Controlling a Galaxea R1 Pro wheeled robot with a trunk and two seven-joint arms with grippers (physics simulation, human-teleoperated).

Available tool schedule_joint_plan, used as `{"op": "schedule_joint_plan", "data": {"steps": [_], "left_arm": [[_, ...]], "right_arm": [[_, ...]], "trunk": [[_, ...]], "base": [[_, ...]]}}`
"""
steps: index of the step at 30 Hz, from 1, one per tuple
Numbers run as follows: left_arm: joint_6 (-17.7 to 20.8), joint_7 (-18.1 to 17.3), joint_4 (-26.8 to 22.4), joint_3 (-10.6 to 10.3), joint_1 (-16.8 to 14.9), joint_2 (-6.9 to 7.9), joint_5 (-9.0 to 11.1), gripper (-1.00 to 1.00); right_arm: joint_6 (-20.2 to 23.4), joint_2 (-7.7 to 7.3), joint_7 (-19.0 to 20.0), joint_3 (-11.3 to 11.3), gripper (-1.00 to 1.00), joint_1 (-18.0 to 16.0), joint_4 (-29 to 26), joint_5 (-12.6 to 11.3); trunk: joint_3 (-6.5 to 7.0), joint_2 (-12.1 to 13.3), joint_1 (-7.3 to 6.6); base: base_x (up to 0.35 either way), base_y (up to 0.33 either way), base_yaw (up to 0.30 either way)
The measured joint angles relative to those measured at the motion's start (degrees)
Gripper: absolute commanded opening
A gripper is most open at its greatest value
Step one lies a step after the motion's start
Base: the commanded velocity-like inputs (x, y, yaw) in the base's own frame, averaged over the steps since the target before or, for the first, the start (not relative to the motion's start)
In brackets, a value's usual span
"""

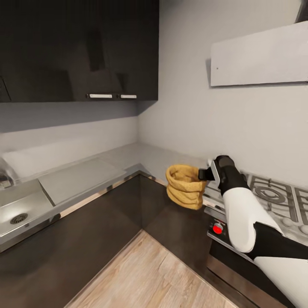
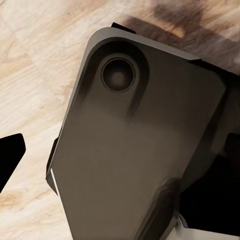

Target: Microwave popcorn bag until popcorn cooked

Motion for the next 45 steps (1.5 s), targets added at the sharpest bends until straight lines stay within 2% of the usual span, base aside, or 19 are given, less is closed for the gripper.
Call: {"op": "schedule_joint_plan", "data": {"steps": [12, 27, 45], "left_arm": [[0.0, 0.0, 0.0, 0.0, 0.0, 0.04, 0.0, 1.00], [-0.1, 0.0, 0.0, 0.0, 0.0, 0.05, 0.0, 1.00], [0.0, 0.0, 0.0, 0.0, 0.0, 0.03, 0.0, 1.00]], "right_arm": [[-1.2, -0.03, -0.1, 0.0, -1.00, 1.0, 0.1, 0.1], [-1.2, -0.20, 0.6, -0.1, -1.00, 1.0, 0.0, 0.1], [-0.3, -0.26, 0.5, -0.1, -1.00, 1.0, -0.5, 0.2]], "trunk": [[1.08, 0.0, 0.00], [1.15, 0.0, 0.00], [1.15, 0.0, 0.00]], "base": [[0.000, 0.000, 0.000], [0.000, 0.000, -0.003], [-0.005, 0.000, -0.272]]}}
